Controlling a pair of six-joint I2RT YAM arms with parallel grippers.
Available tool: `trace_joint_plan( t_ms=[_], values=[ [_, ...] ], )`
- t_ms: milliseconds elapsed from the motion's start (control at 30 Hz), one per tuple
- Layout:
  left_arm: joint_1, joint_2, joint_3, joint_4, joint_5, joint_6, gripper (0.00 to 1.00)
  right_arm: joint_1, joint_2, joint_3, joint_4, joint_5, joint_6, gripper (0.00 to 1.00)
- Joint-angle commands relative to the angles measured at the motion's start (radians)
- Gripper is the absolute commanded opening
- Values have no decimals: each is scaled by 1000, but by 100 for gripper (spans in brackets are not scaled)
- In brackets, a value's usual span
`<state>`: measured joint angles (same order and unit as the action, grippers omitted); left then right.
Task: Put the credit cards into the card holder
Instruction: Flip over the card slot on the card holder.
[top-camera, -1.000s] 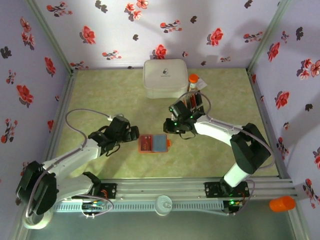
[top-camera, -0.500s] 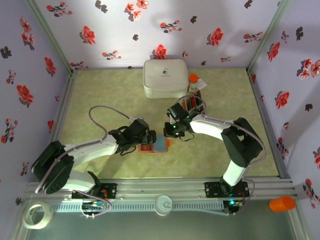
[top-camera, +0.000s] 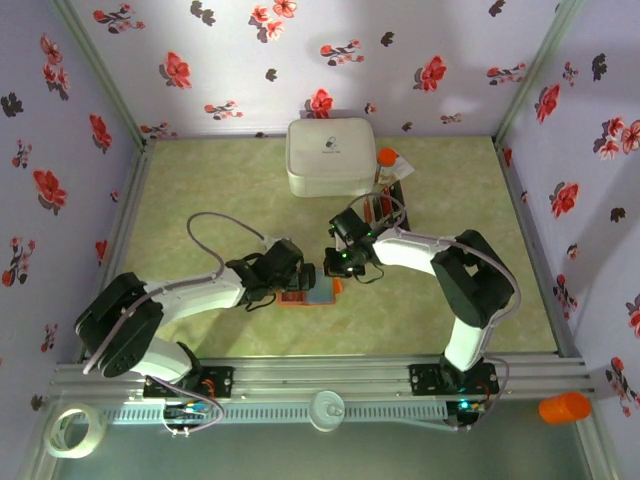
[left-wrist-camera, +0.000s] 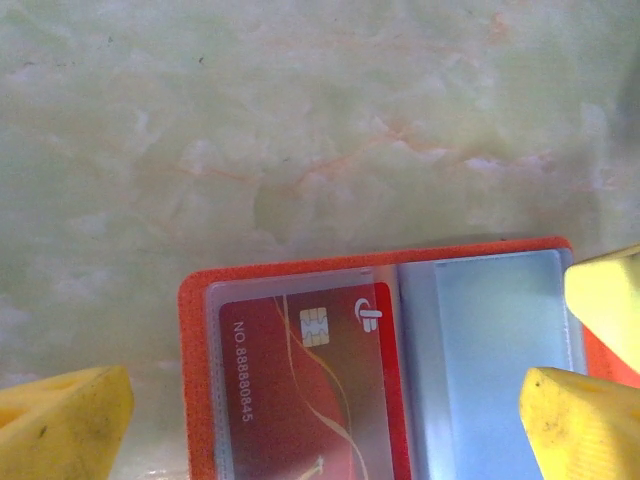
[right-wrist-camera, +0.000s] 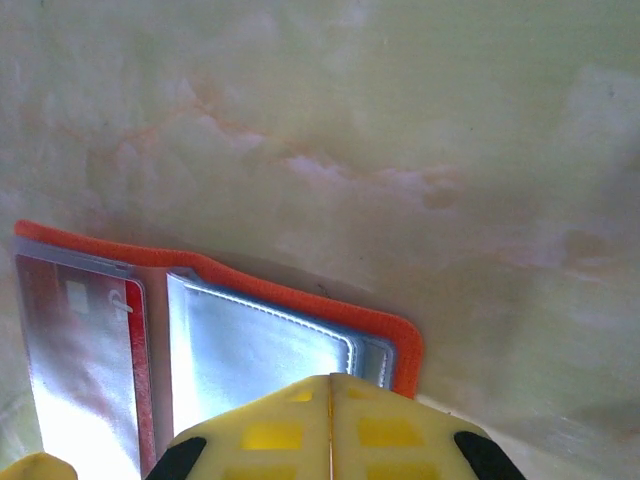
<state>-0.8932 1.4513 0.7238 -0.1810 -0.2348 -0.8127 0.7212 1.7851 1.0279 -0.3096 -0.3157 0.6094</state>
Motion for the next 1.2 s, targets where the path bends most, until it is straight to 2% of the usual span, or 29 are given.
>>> trace_joint_plan(
  t_ms=[0, 767, 1000, 1167],
  values=[
    [-11, 17, -19, 25, -11, 8, 100, 16, 32, 34, 5, -5, 4, 9],
    [-24, 89, -95, 117, -7, 31, 100, 32, 86, 32, 69, -43, 71, 6],
    [-27, 99, -125, 157, 11, 22, 88, 32, 54, 49, 50, -37, 69, 9],
    [-29, 101, -141, 175, 12, 11, 86, 32, 8, 55, 32, -21, 71, 16]
  ],
)
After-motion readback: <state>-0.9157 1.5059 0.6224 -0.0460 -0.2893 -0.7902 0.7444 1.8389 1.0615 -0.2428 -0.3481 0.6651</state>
